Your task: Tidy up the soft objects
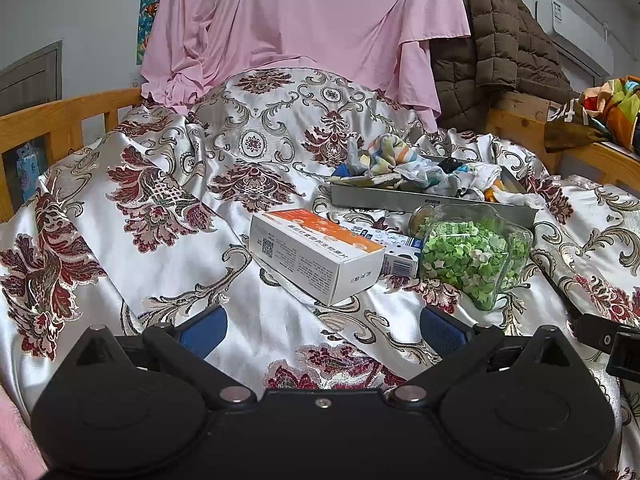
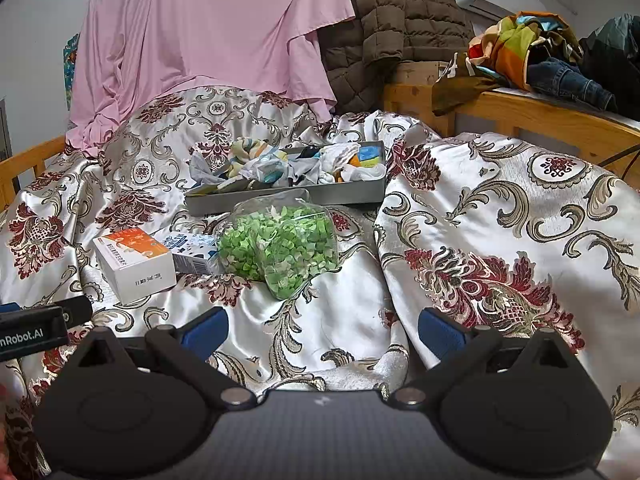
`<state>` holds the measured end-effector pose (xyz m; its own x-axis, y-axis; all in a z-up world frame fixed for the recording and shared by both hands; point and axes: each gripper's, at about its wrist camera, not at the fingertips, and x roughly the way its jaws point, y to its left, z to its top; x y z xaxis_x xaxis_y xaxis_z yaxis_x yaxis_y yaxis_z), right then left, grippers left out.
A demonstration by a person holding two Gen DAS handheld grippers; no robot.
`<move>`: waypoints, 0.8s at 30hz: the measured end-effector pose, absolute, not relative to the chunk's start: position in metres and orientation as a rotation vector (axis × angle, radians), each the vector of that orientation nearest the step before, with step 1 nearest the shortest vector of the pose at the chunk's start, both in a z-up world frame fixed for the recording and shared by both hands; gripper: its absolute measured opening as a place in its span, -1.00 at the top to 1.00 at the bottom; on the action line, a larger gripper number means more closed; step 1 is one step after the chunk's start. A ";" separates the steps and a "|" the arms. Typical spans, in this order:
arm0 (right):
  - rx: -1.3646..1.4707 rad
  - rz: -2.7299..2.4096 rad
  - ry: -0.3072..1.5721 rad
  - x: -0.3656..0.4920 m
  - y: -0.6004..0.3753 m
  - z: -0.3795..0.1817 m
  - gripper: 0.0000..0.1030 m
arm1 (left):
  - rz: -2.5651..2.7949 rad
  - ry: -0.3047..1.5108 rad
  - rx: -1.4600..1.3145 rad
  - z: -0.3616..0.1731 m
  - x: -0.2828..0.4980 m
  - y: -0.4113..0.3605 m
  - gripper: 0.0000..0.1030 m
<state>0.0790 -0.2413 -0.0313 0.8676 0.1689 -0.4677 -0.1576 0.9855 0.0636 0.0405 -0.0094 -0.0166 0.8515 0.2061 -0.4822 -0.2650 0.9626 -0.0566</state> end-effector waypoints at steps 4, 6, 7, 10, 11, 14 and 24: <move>0.023 0.171 0.492 0.079 -0.241 -0.031 -1.00 | 0.221 0.468 -0.123 -0.017 0.036 -0.010 -0.98; 0.023 0.171 0.492 0.079 -0.241 -0.031 -1.00 | 0.207 0.461 -0.119 -0.018 0.035 -0.012 -0.98; 0.024 0.171 0.492 0.079 -0.241 -0.031 -1.00 | 0.204 0.459 -0.116 -0.018 0.034 -0.013 -0.98; 0.024 0.171 0.493 0.079 -0.241 -0.031 -1.00 | 0.216 0.462 -0.115 -0.018 0.034 -0.014 -0.98; 0.023 0.171 0.493 0.079 -0.241 -0.031 -1.00 | 0.222 0.464 -0.117 -0.018 0.034 -0.014 -0.98; 0.024 0.171 0.492 0.079 -0.241 -0.031 -1.00 | 0.217 0.468 -0.128 -0.016 0.035 -0.014 -0.98; 0.025 0.171 0.491 0.078 -0.241 -0.032 -1.00 | 0.127 0.454 -0.125 -0.015 0.031 -0.021 -0.98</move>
